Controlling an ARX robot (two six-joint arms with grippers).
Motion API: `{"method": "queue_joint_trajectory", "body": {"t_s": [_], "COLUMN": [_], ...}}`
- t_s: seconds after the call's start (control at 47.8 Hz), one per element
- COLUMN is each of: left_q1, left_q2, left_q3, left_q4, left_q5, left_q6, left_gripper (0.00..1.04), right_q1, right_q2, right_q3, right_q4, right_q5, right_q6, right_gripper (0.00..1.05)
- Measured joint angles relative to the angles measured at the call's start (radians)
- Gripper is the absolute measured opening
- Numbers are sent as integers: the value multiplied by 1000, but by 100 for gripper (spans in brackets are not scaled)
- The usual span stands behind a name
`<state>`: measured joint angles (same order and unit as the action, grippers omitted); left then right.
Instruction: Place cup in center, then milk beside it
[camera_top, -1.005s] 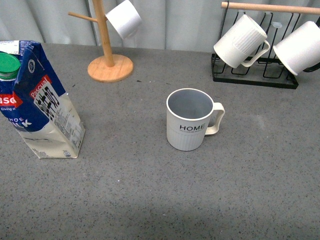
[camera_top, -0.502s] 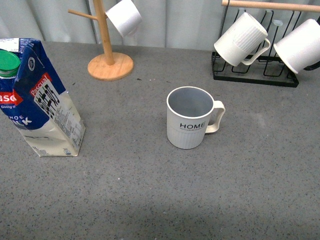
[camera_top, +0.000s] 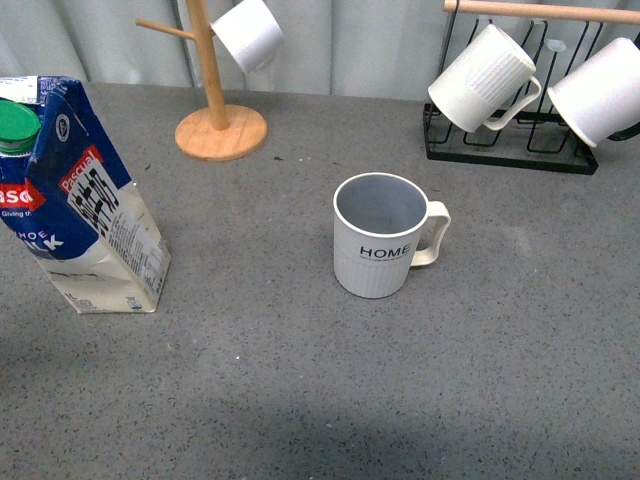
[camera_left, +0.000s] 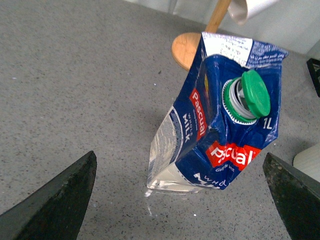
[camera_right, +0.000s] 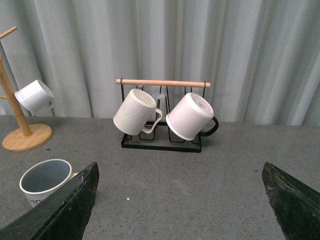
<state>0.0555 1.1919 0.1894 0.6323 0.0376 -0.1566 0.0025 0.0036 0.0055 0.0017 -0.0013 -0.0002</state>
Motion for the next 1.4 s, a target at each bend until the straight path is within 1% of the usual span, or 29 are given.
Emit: {"method": "queue_joint_trajectory", "body": {"t_s": [0.209,0.272,0.586,0.775,0.796,0.858,0.963,0.984,1.068,1.089,1.131,1.214,1.298,1.403], "left_q1": [-50,-55,-22,-26,-27,-31,-38,-40,-49,-54,-60,-89,-121,-192], "left_q2": [189,232,369,385,387,390,391,391,385,380,373,351,337,329], "left_q3": [45,66,170,193,193,194,194,194,193,192,191,187,186,187], "left_q4": [61,84,132,135,137,141,143,143,143,143,143,142,142,143], "left_q5": [40,31,6,7,6,0,-1,-1,-2,-3,-7,-18,-43,-89], "left_q6": [57,61,71,62,60,48,43,41,29,22,20,3,-19,-51], "left_gripper": [98,98,98,98,95,81,63,58,42,36,31,15,4,4], "right_q1": [0,0,0,0,0,0,0,0,0,0,0,0,0,0], "right_q2": [0,0,0,0,0,0,0,0,0,0,0,0,0,0], "right_q3": [0,0,0,0,0,0,0,0,0,0,0,0,0,0], "right_q4": [0,0,0,0,0,0,0,0,0,0,0,0,0,0], "right_q5": [0,0,0,0,0,0,0,0,0,0,0,0,0,0], "right_q6": [0,0,0,0,0,0,0,0,0,0,0,0,0,0], "right_gripper": [95,95,95,95,95,95,95,95,95,95,95,95,95,95]}}
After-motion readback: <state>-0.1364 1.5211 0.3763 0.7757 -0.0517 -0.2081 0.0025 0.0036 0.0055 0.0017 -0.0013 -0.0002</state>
